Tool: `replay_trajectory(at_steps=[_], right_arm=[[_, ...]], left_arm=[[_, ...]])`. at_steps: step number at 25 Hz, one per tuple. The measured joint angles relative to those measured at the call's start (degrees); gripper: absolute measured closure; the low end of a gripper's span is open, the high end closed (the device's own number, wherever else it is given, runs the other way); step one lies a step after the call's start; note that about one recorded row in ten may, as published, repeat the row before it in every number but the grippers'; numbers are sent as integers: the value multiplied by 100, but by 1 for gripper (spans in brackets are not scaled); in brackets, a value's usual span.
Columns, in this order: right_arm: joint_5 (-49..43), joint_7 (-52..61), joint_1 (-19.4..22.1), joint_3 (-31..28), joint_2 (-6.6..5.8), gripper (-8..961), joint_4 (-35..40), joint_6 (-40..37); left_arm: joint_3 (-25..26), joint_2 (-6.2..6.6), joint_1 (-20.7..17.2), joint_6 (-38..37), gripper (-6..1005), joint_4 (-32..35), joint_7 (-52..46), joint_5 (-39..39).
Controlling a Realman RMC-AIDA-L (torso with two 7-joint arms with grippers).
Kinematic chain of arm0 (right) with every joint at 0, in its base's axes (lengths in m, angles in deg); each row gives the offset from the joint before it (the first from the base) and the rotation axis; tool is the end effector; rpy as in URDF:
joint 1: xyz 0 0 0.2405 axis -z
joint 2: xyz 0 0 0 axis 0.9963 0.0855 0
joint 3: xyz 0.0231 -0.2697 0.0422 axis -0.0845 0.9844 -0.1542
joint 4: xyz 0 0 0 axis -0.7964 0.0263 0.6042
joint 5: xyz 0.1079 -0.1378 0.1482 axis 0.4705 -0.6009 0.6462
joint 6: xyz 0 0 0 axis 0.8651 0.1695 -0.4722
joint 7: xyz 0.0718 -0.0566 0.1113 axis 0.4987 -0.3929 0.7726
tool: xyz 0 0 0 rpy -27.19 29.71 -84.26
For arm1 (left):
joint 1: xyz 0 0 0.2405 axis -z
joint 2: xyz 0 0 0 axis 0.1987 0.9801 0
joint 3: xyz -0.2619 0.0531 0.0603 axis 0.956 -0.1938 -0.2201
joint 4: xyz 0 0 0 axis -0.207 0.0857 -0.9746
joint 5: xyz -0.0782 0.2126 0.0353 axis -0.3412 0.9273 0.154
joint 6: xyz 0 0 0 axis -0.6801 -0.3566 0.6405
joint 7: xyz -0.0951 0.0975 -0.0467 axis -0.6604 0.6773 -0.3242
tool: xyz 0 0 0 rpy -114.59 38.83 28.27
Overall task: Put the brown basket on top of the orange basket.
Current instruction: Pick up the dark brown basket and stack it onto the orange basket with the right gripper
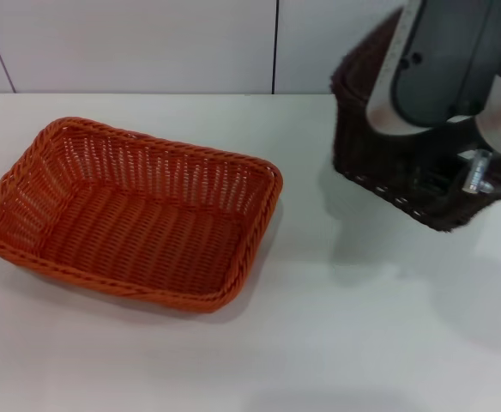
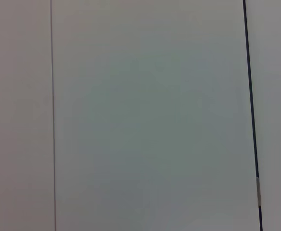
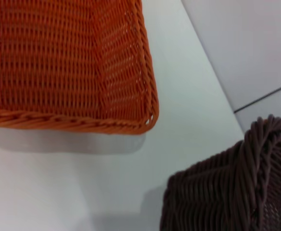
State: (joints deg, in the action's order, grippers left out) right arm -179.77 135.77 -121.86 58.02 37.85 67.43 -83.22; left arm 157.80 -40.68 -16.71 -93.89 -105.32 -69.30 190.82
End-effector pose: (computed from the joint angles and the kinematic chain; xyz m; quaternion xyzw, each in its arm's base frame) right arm 0.0635 0.3486 0.0283 -0.9191 0.0242 -0.2333 0.3166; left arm -0.3912 0.2614 0.0348 -0.5203 -0.2663 -0.2166 0.7819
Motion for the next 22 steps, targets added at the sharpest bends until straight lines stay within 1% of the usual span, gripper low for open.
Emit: replay_trajectory(at_steps=[1, 4, 5, 6, 7, 8, 11, 12, 14, 16, 17, 20, 21, 22], right_arm=[[-84, -71, -63, 155, -3, 767, 78, 19], [-118, -247, -114, 295, -3, 768, 157, 67], [-119, -415, -126, 380, -1, 768, 207, 111], [-114, -833, -106, 633, 6, 768, 320, 239], [-114, -833, -106, 633, 6, 768, 320, 239], [-116, -1048, -73, 766, 5, 768, 381, 315], [-128, -1802, 32, 1320, 15, 769, 618, 603], [-128, -1802, 32, 1320, 15, 769, 618, 603], [-138, -2141, 37, 1519, 13, 769, 687, 646], [-142, -2671, 73, 1747, 9, 769, 709, 771], [-142, -2671, 73, 1747, 9, 769, 709, 771], [-150, -3305, 241, 1894, 5, 770, 706, 1058], [-151, -3839, 478, 1976, 5, 770, 699, 1416], [-151, -3839, 478, 1976, 5, 770, 699, 1416]], left_arm=[[12, 1, 1, 0, 304, 3, -16, -1], [17, 1, 1, 0, 304, 6, -32, -1], [26, 1, 2, 0, 304, 38, -171, -2], [27, 1, 1, -2, 304, 51, -216, -2], [29, 1, 0, -10, 304, 70, -277, -1], [29, 1, 0, -10, 304, 70, -277, -1], [44, 3, -7, -70, 304, 126, -363, -1], [46, 3, -15, -81, 304, 129, -363, -2], [48, 2, -29, -92, 304, 132, -365, -4], [49, -6, -49, -95, 304, 142, -366, -8], [49, -6, -49, -95, 304, 142, -366, -8], [27, -16, -69, -110, 305, 158, -369, -37], [18, -18, -75, -113, 305, 165, -371, -45], [18, -18, -75, -113, 305, 165, -371, -45]])
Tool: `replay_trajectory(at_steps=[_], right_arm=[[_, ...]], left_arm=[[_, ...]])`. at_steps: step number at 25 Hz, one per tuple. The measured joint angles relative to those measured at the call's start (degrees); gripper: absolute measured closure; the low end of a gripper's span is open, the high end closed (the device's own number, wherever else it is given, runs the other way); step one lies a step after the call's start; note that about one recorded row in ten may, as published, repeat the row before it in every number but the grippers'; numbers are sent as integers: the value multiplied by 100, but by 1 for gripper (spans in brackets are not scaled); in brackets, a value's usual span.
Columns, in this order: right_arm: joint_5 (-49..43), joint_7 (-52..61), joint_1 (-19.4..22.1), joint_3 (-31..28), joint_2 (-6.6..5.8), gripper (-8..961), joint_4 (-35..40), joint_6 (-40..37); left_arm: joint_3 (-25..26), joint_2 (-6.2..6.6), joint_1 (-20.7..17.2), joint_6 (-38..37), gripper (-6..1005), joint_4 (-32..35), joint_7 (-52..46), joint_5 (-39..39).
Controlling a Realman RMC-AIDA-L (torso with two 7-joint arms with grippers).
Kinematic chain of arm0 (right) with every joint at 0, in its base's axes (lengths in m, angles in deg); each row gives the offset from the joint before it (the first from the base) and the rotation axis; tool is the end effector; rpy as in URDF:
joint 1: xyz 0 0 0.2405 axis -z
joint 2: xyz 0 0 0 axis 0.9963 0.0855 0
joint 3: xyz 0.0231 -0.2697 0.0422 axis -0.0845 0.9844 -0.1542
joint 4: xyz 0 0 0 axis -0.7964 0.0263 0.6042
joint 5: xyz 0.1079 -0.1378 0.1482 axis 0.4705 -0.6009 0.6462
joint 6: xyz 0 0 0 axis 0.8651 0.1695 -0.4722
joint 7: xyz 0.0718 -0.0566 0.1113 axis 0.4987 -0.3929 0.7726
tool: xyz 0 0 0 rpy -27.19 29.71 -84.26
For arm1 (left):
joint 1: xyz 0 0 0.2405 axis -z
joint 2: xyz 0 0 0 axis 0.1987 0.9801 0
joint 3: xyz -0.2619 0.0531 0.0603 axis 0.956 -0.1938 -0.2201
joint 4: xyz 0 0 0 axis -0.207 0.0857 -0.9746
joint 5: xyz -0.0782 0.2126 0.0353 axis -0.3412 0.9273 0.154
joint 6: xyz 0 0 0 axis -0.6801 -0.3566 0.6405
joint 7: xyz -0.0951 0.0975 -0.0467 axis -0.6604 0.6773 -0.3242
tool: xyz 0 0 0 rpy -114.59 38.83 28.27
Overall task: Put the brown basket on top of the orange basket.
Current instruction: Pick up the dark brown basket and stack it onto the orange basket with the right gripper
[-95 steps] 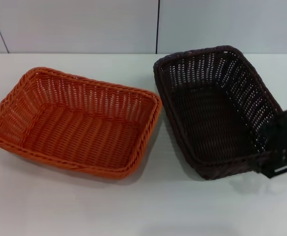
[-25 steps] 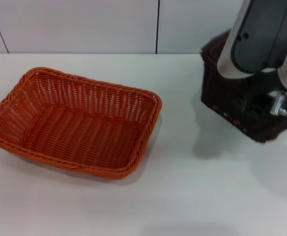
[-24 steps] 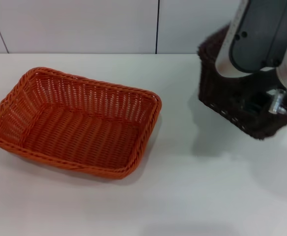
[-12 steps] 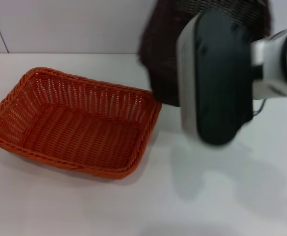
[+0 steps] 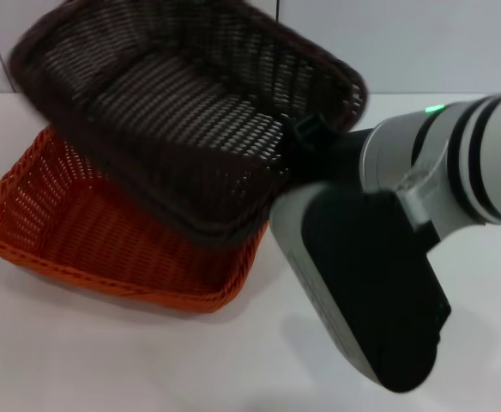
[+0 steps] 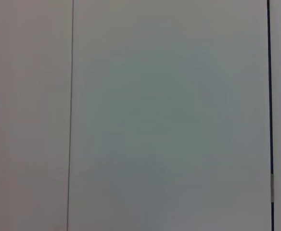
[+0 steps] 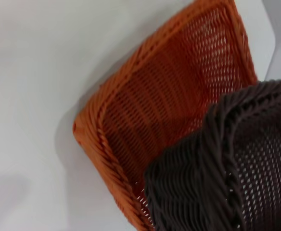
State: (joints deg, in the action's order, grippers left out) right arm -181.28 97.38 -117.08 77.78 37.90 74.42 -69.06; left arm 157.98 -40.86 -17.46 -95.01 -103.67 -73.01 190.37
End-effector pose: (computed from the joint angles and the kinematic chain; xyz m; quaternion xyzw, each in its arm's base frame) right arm 0.0206 0.2979 -0.0290 -0.8300 -0.4440 -0.2458 0.2314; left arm -0.4011 0.2506 0.0348 -0.5036 -0.2877 -0.2282 0.7820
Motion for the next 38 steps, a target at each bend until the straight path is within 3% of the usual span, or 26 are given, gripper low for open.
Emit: replay_trajectory(at_steps=[11, 14, 19, 29, 38], right_arm=[[14, -676, 229, 225, -2, 771, -575, 543], [-9, -635, 291, 299, 4, 772, -968, 998], [-12, -665, 437, 503, 2, 772, -961, 1441], [-13, -834, 374, 431, -6, 774, -721, 1437], [-19, -957, 206, 469, 7, 768, -941, 1510]], left_arm=[[-132, -16, -31, -6, 305, -46, -7, 2], [-163, -16, -11, -4, 305, -49, -7, 11], [-187, -12, 52, 26, 304, -48, -7, 9], [-253, -10, 48, 5, 304, -49, -7, 14], [-262, -6, -5, -32, 304, -53, -6, 6]])
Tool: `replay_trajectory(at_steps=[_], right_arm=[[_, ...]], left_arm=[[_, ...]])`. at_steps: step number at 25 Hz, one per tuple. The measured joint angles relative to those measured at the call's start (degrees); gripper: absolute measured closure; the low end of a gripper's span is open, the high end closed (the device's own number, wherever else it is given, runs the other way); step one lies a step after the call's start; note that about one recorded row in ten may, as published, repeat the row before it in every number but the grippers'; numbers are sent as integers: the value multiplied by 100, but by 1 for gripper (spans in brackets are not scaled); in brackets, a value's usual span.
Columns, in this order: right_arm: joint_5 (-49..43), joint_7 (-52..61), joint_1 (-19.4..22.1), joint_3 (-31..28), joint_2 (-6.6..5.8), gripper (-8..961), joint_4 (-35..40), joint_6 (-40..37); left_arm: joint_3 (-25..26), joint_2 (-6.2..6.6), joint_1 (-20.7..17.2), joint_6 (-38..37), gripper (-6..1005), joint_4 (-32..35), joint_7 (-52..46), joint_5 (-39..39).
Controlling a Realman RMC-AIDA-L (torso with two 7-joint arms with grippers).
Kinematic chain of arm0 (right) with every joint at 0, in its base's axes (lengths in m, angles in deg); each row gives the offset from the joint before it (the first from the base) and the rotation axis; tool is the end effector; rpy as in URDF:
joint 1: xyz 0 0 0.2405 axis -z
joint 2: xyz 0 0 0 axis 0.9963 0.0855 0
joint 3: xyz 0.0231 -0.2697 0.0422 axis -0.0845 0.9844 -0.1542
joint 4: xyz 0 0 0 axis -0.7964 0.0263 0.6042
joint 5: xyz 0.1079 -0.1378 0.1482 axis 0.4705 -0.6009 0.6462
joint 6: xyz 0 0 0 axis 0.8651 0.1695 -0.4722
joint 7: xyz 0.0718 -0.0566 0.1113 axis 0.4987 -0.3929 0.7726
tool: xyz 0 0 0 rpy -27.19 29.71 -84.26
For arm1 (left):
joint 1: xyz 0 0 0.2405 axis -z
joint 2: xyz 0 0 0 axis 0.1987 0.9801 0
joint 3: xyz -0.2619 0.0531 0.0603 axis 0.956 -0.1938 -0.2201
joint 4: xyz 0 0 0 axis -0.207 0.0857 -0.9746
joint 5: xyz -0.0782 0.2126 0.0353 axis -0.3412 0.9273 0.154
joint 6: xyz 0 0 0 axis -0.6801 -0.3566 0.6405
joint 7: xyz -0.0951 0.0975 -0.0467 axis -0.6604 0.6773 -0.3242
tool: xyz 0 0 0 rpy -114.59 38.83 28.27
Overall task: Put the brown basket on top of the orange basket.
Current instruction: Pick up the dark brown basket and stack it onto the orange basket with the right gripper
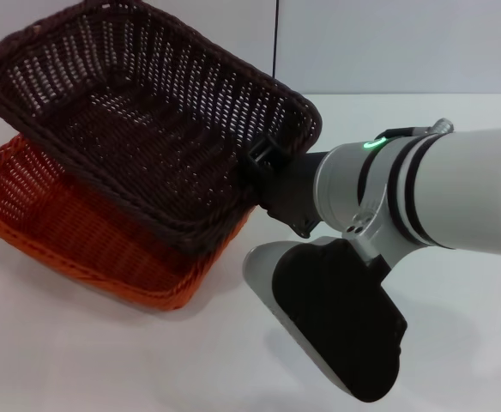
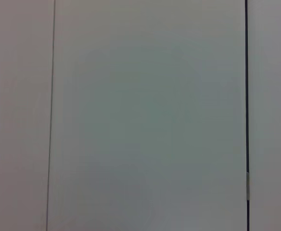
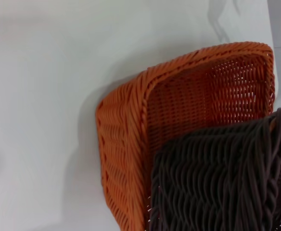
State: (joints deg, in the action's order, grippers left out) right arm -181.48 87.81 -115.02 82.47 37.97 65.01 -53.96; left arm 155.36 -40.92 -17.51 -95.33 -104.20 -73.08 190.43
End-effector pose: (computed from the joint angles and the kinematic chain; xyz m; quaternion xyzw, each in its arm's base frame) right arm 0.0324 0.3105 -0.0685 -0.7890 -0.5242 -0.2310 0.2220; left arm -0.3919 0.2519 0.0240 -0.5195 -0.2858 -0.2377 0.7694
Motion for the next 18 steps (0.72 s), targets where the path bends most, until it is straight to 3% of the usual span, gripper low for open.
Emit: replay_trajectory(at_steps=[18], right_arm=[[-1, 29, -279, 196, 14, 757, -486, 269]], left_arm=[[-62, 9, -55, -18, 305, 3, 0, 29]])
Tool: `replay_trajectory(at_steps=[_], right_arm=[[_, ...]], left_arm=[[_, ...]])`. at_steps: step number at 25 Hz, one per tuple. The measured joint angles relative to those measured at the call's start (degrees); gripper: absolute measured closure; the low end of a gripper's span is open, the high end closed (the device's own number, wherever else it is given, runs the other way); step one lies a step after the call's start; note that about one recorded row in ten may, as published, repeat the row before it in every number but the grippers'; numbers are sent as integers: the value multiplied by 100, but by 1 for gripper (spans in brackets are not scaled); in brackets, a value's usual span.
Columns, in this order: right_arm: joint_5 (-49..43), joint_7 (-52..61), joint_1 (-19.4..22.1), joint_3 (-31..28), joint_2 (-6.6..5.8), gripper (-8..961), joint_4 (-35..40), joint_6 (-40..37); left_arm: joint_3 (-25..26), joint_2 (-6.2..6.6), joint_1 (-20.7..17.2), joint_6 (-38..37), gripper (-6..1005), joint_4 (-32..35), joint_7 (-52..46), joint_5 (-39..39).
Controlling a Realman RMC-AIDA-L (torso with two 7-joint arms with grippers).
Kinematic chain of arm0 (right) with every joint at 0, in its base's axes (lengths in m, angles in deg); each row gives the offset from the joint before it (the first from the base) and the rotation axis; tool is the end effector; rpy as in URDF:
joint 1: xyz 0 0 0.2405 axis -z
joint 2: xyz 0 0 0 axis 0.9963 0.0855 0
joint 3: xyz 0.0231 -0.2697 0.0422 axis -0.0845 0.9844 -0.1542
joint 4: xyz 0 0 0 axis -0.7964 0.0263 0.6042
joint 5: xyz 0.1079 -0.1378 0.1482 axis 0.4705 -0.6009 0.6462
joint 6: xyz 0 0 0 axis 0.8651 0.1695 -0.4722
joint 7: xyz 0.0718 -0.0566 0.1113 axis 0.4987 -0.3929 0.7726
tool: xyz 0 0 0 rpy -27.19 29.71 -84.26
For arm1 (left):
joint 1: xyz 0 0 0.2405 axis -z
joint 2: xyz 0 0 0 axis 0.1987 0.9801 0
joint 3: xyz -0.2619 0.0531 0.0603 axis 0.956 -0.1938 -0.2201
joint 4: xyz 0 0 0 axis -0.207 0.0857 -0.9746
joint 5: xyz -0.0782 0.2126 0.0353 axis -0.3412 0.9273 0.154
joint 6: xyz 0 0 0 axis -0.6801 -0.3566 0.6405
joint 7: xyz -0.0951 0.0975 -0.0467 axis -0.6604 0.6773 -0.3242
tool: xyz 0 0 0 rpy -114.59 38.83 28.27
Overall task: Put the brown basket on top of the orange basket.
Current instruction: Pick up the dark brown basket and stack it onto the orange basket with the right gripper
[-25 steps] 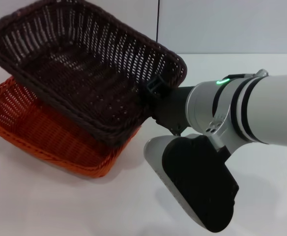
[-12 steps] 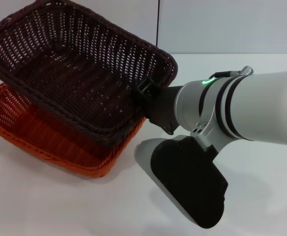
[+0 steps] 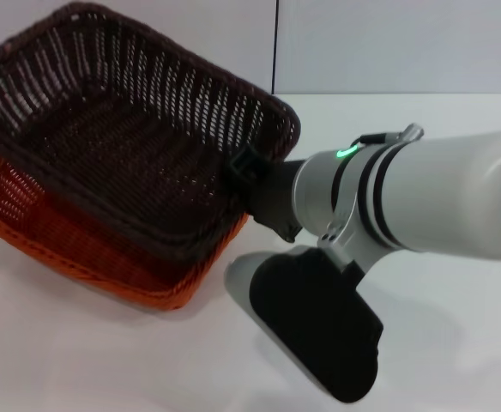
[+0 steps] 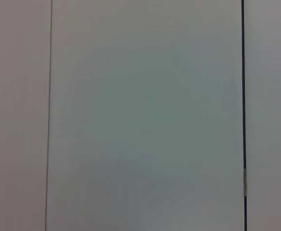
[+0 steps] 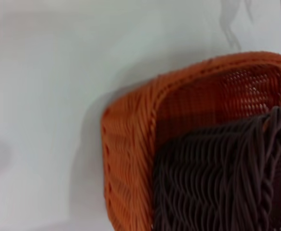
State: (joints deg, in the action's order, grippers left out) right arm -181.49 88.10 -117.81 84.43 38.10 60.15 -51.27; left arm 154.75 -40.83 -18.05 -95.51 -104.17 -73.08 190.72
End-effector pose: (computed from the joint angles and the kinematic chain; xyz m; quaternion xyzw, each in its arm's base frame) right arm 0.0320 0.3153 -0.0873 -0.7811 -0.5405 -0.2338 0.2077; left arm -0.3925 0.2481 0.0219 -0.5238 -0.2853 -0.2349 0.7675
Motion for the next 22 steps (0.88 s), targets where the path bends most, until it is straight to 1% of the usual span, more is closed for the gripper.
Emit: replay_trajectory(at_steps=[2, 3, 4, 8, 13, 17, 18, 19, 22], right_arm=[[-2, -14, 82, 98, 3, 756, -48, 125], [-6, -46, 255, 208, -6, 755, -28, 351], [-6, -46, 255, 208, -6, 755, -28, 351], [-6, -76, 508, 247, 4, 752, 176, 455], [-6, -114, 631, 269, 1, 547, 244, 477], [-6, -117, 752, 265, -15, 517, 460, 479], [-7, -135, 915, 282, -25, 510, 730, 466], [-7, -135, 915, 282, -25, 502, 730, 466], [-8, -195, 1332, 373, -28, 479, 1187, 441]], left_arm=[[-2, 4, 0, 0, 304, 0, 0, 0], [-4, 7, -1, -1, 304, 0, 0, 0], [-4, 7, -1, -1, 304, 0, 0, 0], [-5, 15, 24, 2, 304, 22, 0, 4], [3, 17, 68, 20, 304, 18, 0, 7], [14, 18, 122, 39, 304, 27, 1, 10], [29, 18, 149, 52, 304, 49, 1, 10], [29, 18, 149, 52, 304, 49, 1, 10], [39, 18, 163, 57, 304, 56, 1, 10]])
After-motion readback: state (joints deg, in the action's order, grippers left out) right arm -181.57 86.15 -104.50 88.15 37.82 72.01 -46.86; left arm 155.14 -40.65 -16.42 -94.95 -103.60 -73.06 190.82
